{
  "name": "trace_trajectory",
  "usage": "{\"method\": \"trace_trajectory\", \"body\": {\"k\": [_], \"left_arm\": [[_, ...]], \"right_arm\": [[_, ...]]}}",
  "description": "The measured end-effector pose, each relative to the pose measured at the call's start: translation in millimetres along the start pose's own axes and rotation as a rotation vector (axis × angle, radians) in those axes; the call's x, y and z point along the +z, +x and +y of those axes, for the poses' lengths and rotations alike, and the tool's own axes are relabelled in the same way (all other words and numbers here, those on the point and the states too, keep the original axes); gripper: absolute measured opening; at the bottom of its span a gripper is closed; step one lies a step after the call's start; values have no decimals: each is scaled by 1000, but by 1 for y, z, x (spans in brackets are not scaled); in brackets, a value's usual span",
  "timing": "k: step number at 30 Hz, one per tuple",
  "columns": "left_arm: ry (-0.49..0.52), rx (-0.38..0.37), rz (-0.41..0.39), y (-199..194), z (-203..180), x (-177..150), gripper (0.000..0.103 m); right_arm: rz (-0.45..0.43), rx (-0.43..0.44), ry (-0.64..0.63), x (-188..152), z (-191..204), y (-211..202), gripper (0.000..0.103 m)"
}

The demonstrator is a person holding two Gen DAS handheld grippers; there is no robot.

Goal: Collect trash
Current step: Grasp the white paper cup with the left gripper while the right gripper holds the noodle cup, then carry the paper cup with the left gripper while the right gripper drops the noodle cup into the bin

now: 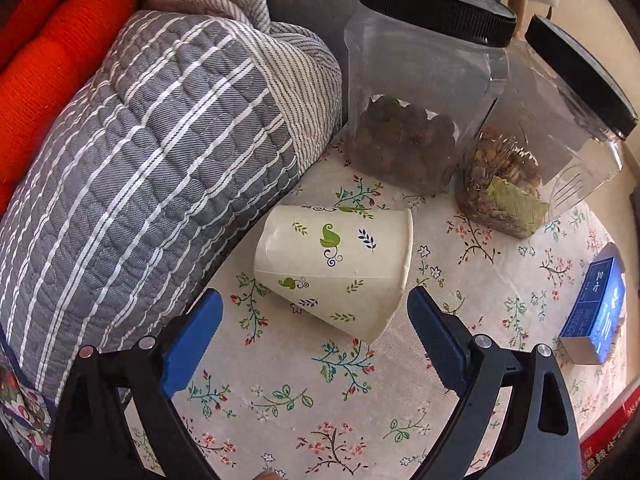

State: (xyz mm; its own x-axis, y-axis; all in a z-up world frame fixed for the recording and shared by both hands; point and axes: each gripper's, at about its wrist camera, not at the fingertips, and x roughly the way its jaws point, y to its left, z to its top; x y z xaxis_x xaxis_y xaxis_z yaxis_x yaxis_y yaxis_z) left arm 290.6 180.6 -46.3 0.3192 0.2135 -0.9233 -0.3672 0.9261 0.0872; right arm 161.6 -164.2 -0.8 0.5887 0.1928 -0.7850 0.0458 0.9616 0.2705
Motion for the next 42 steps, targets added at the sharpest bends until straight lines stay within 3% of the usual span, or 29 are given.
{"method": "trace_trajectory", "body": {"k": [8, 11, 13, 14, 24, 42], "left_arm": [[99, 53, 22, 29, -8, 4, 93], [103, 6, 32, 36, -8, 3, 93], [89, -58, 53, 38, -7, 3, 79], [80, -79, 59, 37, -8, 2, 79], [141, -131, -103, -28, -30, -15, 78], [229, -219, -270, -122, -86, -80, 78]], "right_arm": [[-19, 13, -71, -15, -1, -7, 77], [-23, 9, -86, -18, -2, -7, 77], [-24, 10, -86, -18, -3, -8, 77], [-26, 11, -83, -18, -3, -8, 76], [-69, 11, -47, -19, -18, -34, 77], [-168, -20, 28, -28, -67, -93, 77]]}}
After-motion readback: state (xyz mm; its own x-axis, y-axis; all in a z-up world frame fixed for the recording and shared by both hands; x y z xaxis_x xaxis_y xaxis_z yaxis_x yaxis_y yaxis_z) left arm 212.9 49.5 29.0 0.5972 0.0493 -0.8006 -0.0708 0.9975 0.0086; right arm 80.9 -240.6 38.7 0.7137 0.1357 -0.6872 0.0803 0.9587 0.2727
